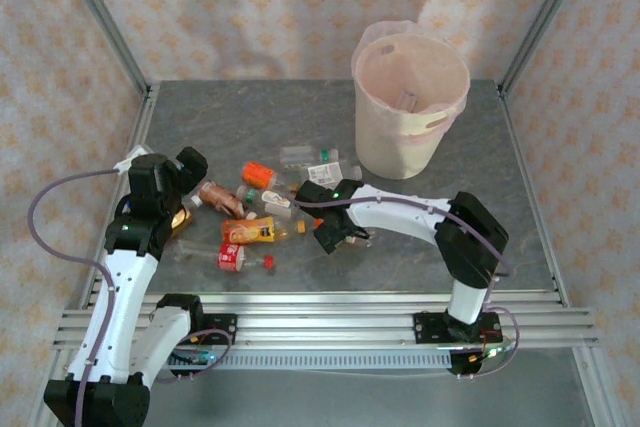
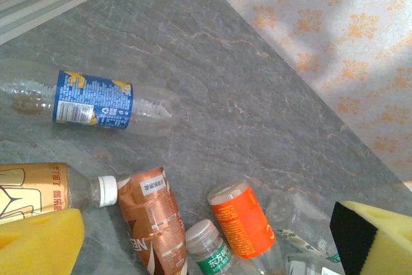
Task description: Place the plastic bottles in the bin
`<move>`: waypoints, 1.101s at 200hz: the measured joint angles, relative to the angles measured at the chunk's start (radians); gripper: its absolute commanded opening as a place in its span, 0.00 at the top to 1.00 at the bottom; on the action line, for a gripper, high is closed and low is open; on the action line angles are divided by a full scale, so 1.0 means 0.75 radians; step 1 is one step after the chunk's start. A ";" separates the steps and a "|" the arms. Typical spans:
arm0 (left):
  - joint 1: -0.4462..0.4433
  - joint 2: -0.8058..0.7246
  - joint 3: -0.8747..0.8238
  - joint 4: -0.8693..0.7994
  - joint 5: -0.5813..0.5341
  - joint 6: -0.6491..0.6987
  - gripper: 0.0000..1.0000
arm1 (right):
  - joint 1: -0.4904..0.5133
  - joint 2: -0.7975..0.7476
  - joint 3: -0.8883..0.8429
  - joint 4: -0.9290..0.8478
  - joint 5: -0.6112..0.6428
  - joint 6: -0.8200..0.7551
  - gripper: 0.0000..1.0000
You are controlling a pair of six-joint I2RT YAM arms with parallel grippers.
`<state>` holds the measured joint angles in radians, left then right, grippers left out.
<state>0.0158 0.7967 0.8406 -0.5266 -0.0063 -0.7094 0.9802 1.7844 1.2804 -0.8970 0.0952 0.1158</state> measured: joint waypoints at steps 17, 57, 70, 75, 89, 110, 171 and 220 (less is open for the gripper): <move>0.000 0.010 0.000 0.002 0.003 0.002 0.00 | -0.007 0.020 0.013 0.008 -0.007 -0.007 0.08; 0.000 0.023 0.000 0.002 0.010 0.004 0.00 | -0.017 0.066 0.018 0.018 -0.028 -0.006 0.10; 0.000 0.023 0.000 0.002 0.010 0.004 0.00 | -0.017 0.068 0.018 0.019 -0.036 -0.006 0.11; 0.000 0.023 0.000 0.002 0.009 0.004 0.00 | -0.017 0.068 0.018 0.020 -0.039 -0.005 0.11; 0.000 0.023 0.000 0.002 0.010 0.004 0.00 | -0.017 0.068 0.017 0.021 -0.050 -0.001 0.12; 0.000 0.023 0.000 0.002 0.010 0.004 0.00 | -0.017 0.068 0.007 0.023 -0.069 0.012 0.13; 0.000 0.023 0.000 0.001 0.010 0.004 0.00 | -0.017 0.068 -0.077 0.038 -0.145 0.072 0.16; 0.000 0.023 0.000 0.001 0.010 0.005 0.00 | -0.017 0.068 -0.134 0.066 -0.193 0.101 0.18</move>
<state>0.0158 0.8143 0.8406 -0.5259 0.0010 -0.7059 0.9676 1.8351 1.1801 -0.8474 -0.0494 0.1913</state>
